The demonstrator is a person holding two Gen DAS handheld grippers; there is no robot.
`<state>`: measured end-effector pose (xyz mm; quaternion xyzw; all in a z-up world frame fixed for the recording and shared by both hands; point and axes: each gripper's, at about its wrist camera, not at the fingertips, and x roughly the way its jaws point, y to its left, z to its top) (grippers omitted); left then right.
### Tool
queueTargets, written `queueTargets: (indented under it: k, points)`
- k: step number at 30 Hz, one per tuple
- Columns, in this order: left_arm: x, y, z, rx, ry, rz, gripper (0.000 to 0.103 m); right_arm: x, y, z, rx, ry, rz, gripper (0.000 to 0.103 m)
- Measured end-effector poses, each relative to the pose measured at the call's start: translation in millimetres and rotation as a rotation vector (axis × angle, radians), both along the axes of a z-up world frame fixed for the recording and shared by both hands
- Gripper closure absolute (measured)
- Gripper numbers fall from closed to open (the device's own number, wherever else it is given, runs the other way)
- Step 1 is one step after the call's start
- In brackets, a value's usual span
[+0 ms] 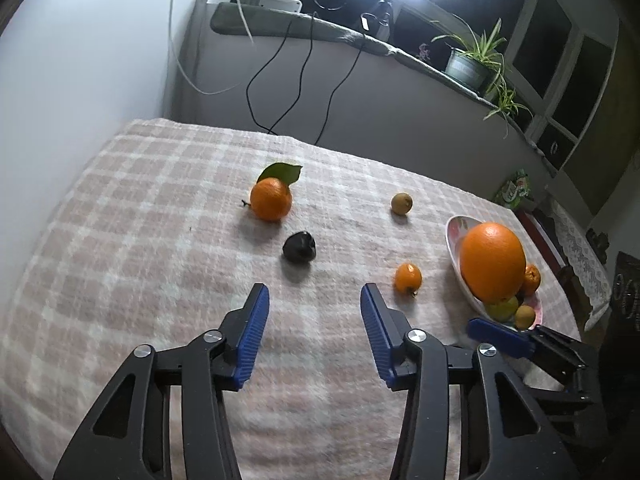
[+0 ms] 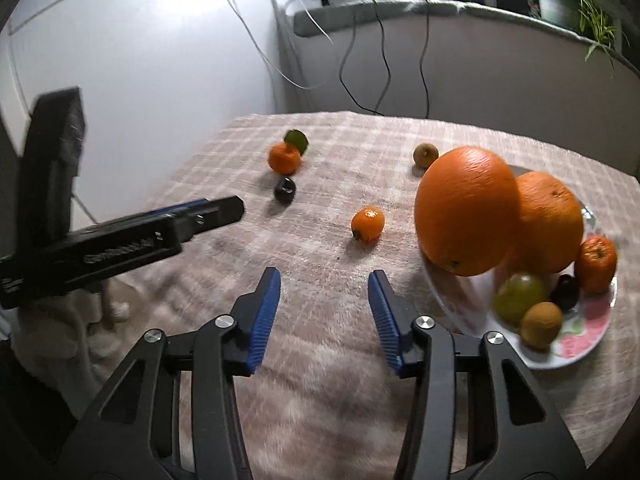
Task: Organize fruits
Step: 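Grasp the dark plum with the left gripper while the right gripper grasps a small mandarin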
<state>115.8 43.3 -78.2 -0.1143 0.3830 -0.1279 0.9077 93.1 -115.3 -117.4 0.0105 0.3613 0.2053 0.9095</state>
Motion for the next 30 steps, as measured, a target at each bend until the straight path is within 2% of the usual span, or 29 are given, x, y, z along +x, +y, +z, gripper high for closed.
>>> queueTargets:
  k: [4,15,20,22,30]
  points:
    - [13.4,0.9,-3.7,-0.002,0.006,-0.033,0.062,13.5,7.2,-7.2,-0.027,0.024,-0.048,0.065]
    - [52.7,-2.4,-18.8,0.041,0.033,-0.126,0.063,35.4,26.6,-11.0,-0.104,0.044,-0.134,0.065]
    - [60.2,0.1,-26.3,0.02,0.047,-0.155,0.063,45.7,31.9,-16.7,-0.139,0.059,-0.176,0.066]
    - [61.8,1.0,-27.3,0.011,0.05,-0.163,0.063,50.1,31.1,-17.9,-0.137,0.071,-0.191,0.071]
    - [64.9,4.5,-29.6,-0.011,0.065,-0.168,0.064,63.3,42.4,-22.1,-0.184,0.085,-0.201,0.071]
